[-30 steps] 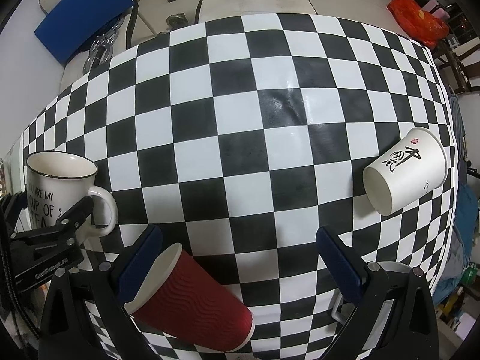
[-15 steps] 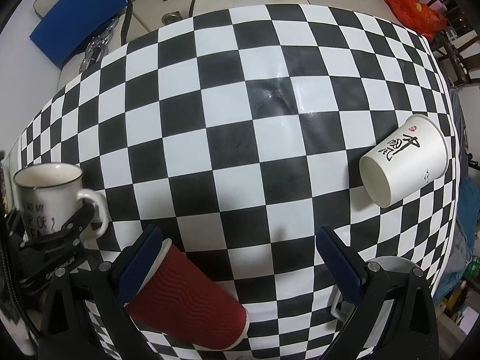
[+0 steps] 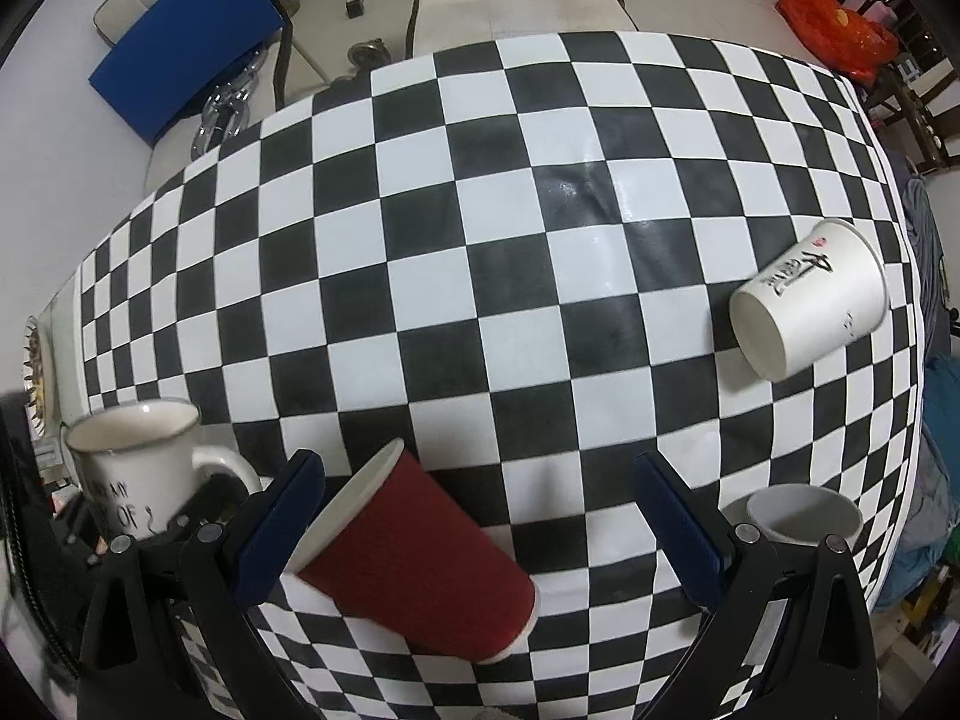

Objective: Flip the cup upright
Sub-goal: 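Lift the white mug with the left tool and rotate it rim up, then carry the upright white mug with the left tool toward the right tool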

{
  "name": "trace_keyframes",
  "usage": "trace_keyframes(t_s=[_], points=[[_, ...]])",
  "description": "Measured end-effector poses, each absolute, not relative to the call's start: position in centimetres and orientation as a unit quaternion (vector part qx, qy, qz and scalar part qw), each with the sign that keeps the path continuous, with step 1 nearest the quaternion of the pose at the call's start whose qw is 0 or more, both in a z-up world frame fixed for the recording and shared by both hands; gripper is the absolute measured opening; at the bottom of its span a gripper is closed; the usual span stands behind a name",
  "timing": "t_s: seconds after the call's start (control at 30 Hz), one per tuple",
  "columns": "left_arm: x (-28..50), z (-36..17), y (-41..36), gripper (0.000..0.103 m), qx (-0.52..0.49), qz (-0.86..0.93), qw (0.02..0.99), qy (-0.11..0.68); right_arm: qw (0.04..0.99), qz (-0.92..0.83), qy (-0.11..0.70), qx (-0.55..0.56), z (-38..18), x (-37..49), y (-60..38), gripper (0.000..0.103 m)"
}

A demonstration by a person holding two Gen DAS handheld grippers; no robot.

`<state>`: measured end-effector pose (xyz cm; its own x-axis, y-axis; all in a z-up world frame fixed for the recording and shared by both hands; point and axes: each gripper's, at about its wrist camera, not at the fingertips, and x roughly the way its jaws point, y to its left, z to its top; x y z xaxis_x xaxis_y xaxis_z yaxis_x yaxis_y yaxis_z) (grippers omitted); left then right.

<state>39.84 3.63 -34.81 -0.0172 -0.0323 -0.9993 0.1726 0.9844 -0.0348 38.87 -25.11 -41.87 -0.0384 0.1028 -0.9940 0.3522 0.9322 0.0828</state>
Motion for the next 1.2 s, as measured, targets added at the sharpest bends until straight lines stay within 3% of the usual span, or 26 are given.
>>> trace_keyframes(t_s=[0.5,0.93,1.2], points=[[26.0,-34.7,7.2,0.091,-0.031,-0.030,0.685,0.727,0.693,-0.071,0.702,0.144,-36.8,25.4,-25.2,0.103],[11.8,-37.3,-0.1,0.091,-0.086,-0.039,0.646,0.757,0.664,-0.058,0.738,0.109,-42.6,10.4,-26.6,0.103],[9.1,-39.6,-5.2,0.091,-0.057,-0.037,0.642,0.763,0.654,-0.076,0.743,0.121,-43.9,7.1,-30.9,0.103]])
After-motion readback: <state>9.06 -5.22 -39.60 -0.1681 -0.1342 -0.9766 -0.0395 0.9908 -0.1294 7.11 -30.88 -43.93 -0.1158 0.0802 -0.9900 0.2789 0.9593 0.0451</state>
